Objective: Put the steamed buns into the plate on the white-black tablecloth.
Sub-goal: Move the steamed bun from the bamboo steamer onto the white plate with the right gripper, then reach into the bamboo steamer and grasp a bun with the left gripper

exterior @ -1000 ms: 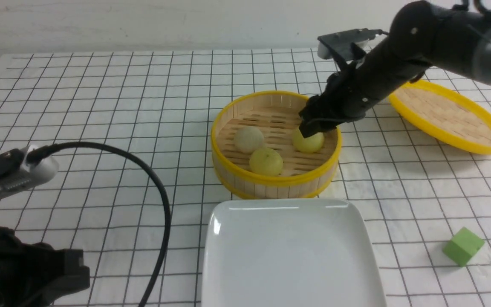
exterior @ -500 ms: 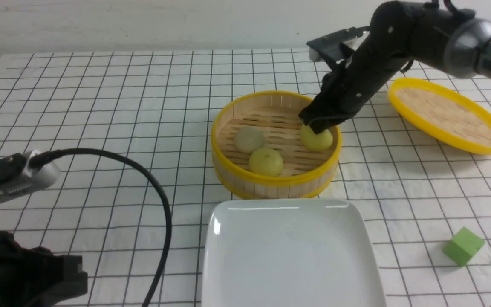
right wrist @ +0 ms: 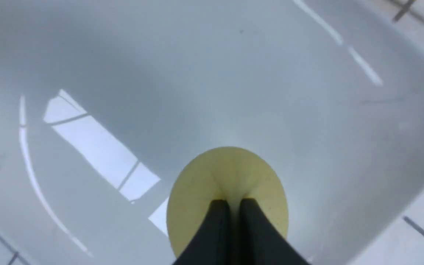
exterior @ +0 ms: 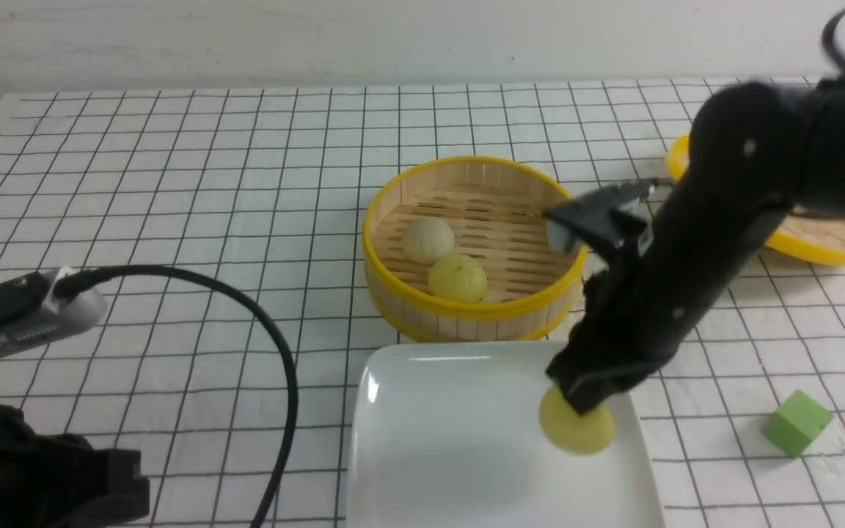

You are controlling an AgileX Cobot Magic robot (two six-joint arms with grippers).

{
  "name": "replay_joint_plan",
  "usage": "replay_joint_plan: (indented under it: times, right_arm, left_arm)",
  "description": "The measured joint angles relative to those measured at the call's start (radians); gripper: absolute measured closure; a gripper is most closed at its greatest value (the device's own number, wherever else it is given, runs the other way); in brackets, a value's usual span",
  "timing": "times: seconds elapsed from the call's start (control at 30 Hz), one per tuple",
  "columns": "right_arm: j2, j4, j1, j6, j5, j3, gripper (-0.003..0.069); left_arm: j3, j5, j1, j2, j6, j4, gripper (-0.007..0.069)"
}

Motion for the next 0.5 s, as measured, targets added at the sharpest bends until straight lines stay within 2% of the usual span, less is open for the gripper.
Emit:
replay_joint_plan:
  times: [0.07, 0.17, 0.2, 0.27, 0.3, 0.33, 0.43, 0.5]
  right_arm:
    - [0.007, -0.003, 0.014, 0.000, -0.095, 0.056, 0.0585]
    - [0.018, -0.004, 0.014, 0.000, -0.146, 0.076, 0.0470]
    - [0.018, -0.004, 0.013, 0.011, -0.149, 0.076, 0.0395]
    - [0.017, -0.004, 0.013, 0.024, -0.137, 0.070, 0.0342]
    - [0.015, -0.008, 0.013, 0.043, -0.089, 0.053, 0.0285]
    - [0.012, -0.015, 0.013, 0.048, -0.047, 0.037, 0.0260]
    - [-0.005, -0.038, 0.013, 0.056, 0.063, -0.008, 0.0280]
    - [-0.045, -0.072, 0.013, 0.069, 0.161, -0.044, 0.0398]
  left_arm:
    - [0.000, 0.000, 0.000, 0.000, 0.000, 0.001, 0.0543]
    - [0.000, 0.000, 0.000, 0.000, 0.000, 0.000, 0.0535]
    - [0.000, 0.000, 0.000, 0.000, 0.000, 0.000, 0.0534]
    - [0.000, 0.000, 0.000, 0.000, 0.000, 0.000, 0.0533]
    - [0.000, 0.000, 0.000, 0.000, 0.000, 0.000, 0.0530]
    - [0.000, -0.005, 0.000, 0.000, 0.000, 0.000, 0.0528]
    - [0.000, -0.032, 0.000, 0.000, 0.000, 0.000, 0.0526]
    - [0.000, -0.047, 0.000, 0.000, 0.000, 0.000, 0.0526]
